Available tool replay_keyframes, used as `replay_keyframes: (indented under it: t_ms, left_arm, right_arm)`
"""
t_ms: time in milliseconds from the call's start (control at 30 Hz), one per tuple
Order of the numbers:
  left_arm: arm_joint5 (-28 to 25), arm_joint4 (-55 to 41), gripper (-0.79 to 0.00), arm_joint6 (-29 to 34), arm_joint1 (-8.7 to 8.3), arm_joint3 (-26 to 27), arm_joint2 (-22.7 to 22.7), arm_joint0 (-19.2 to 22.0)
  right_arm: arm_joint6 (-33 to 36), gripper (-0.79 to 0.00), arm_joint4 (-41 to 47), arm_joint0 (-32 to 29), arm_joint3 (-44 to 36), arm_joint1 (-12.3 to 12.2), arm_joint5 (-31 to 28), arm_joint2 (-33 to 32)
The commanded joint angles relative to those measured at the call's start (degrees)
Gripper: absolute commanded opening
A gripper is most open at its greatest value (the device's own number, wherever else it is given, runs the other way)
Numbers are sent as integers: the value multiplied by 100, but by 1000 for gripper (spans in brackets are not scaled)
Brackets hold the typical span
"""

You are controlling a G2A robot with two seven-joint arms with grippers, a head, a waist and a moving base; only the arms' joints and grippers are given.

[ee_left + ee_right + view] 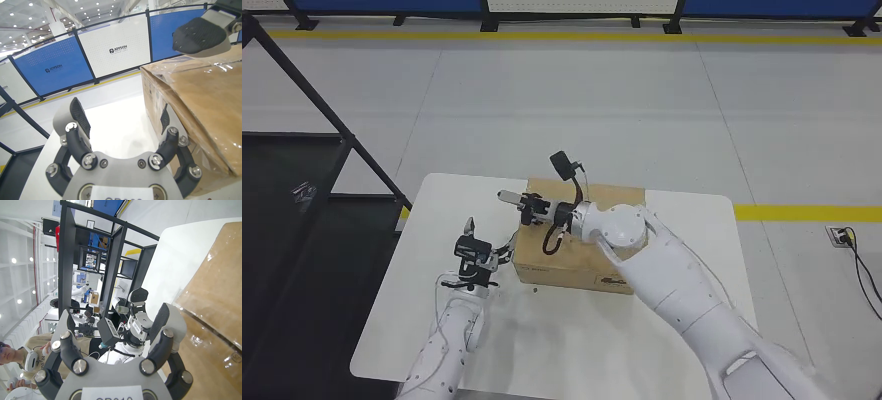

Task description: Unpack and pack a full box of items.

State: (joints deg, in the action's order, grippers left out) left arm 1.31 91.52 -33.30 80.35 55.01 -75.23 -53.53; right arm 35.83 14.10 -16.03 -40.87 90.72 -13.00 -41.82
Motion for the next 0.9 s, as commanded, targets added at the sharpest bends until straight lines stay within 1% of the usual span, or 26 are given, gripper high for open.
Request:
replay_keyframes:
  t_ms: [0, 133, 233, 400, 600, 867]
  left_arm:
    - [2, -3, 0, -6, 8, -5, 37, 0]
    - [-6, -15, 0, -25, 17, -5, 83, 9]
    - [-18, 0, 0, -40, 16, -10, 104, 16]
    - [12, -18, 0, -52, 3, -11, 61, 32]
    - [18, -40, 0, -53, -36, 42, -68, 19]
    - [15, -55, 0, -7, -59, 129, -117, 3]
  right_arm:
    - [-64, 0, 95, 63, 228, 96, -85, 47]
    - [-114, 0, 200, 223, 641, 255, -203, 98]
    - [-120, 0, 219, 336, 944, 364, -149, 140]
    - [160, 0, 312, 513, 1355, 483, -58, 126]
    - [593, 0, 331, 656, 1723, 491, -27, 12]
    - [891, 0, 200, 736, 1944, 374, -6, -183]
